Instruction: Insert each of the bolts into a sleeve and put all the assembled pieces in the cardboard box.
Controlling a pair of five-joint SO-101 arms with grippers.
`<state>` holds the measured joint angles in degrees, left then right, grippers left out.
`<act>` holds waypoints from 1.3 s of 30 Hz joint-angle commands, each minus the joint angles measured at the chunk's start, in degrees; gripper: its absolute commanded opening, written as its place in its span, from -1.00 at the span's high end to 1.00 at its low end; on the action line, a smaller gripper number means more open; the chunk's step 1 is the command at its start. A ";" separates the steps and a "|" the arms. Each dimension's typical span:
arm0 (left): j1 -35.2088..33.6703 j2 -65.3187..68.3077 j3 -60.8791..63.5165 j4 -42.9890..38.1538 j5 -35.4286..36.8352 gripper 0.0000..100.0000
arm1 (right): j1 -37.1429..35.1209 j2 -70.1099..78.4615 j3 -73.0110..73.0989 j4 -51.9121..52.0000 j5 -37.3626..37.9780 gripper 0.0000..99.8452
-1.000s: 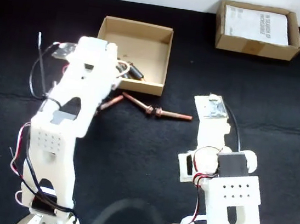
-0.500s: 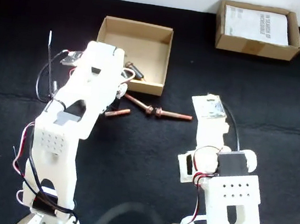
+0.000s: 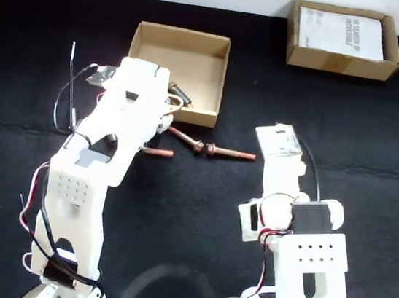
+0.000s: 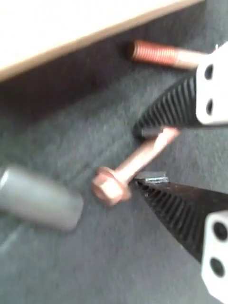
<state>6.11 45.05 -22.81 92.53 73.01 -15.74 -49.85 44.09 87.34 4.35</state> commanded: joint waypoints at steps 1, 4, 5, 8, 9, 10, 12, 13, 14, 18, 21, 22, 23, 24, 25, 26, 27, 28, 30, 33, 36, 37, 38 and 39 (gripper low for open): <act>-0.84 2.68 -1.01 0.62 -0.26 0.96 | 1.63 0.31 -0.92 -1.19 0.97 0.98; -1.45 3.21 -1.80 0.70 -0.35 0.98 | 1.71 0.31 -0.92 -2.15 1.41 0.98; -1.45 3.21 -2.07 0.70 -1.05 0.98 | 1.71 0.31 -0.84 -2.86 1.41 0.98; -0.04 2.86 -2.33 0.26 -9.67 0.98 | 1.80 0.31 -0.84 -4.35 1.32 0.98; 0.75 2.86 -2.86 0.62 -12.48 0.98 | 1.80 0.22 -0.84 -4.79 1.32 0.98; 1.36 2.86 -3.03 0.79 -15.38 0.98 | 1.80 0.22 -0.84 -4.97 1.32 0.98; 2.59 2.77 -3.56 2.29 -20.48 0.98 | 1.80 -0.13 -0.84 -5.41 1.32 0.98; 3.03 2.77 -4.35 3.25 -22.51 0.98 | 1.80 -0.31 -0.84 -5.67 1.32 0.98; 3.30 2.77 -5.41 4.66 -24.35 0.98 | 1.80 -0.31 -0.92 -5.76 1.32 0.98; 2.77 2.33 -10.42 8.44 -31.47 0.98 | 1.71 -0.40 -0.84 -6.99 1.32 0.98; 1.71 -3.12 -10.77 8.53 -37.45 0.98 | 1.54 -0.40 -0.48 -9.54 1.23 0.98; 1.63 -5.93 -10.77 8.53 -38.95 0.98 | 1.54 -0.40 -0.40 -11.03 1.23 0.98; 1.63 -8.66 -10.77 8.53 -40.09 0.98 | 1.45 -0.40 -0.31 -12.62 0.79 0.98; 1.63 -11.82 -10.77 8.53 -41.05 0.98 | 1.45 -0.40 -0.22 -14.11 -0.26 0.98; 1.63 -14.99 -10.77 8.53 -42.11 0.98 | 1.45 -0.40 -0.22 -15.60 -1.23 0.98; 1.63 -18.15 -10.77 8.44 -43.16 0.98 | 1.45 -0.40 -0.22 -17.10 -1.67 0.98; 1.71 -21.05 -10.77 8.44 -44.31 0.98 | 1.45 -0.40 -0.22 -18.42 -1.93 0.98; 1.80 -23.69 -10.77 8.44 -45.45 0.98 | 1.36 -0.40 -0.22 -19.65 -1.93 0.98; 1.98 -28.35 -10.68 8.44 -47.74 0.98 | 1.10 -0.40 -0.22 -21.76 -2.02 0.98; 1.89 -34.24 -10.59 8.44 -50.11 0.98 | 1.19 -0.48 -0.22 -23.87 -5.89 0.98; 1.71 -39.96 -8.04 8.44 -51.34 0.98 | 1.10 -0.48 -0.22 -25.10 -10.20 0.98; 1.80 -41.89 -6.20 8.44 -51.60 0.98 | 1.10 -0.48 -0.22 -25.45 -11.34 0.98; 1.89 -44.09 -3.91 8.44 -51.69 0.98 | 1.10 -0.57 -0.31 -25.80 -12.48 0.98; 1.98 -46.11 -1.45 8.44 -52.04 0.98 | 1.10 -0.92 -0.31 -25.80 -13.36 0.98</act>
<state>8.31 6.55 -28.00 100.70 21.76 -14.68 -49.76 44.09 62.73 -6.29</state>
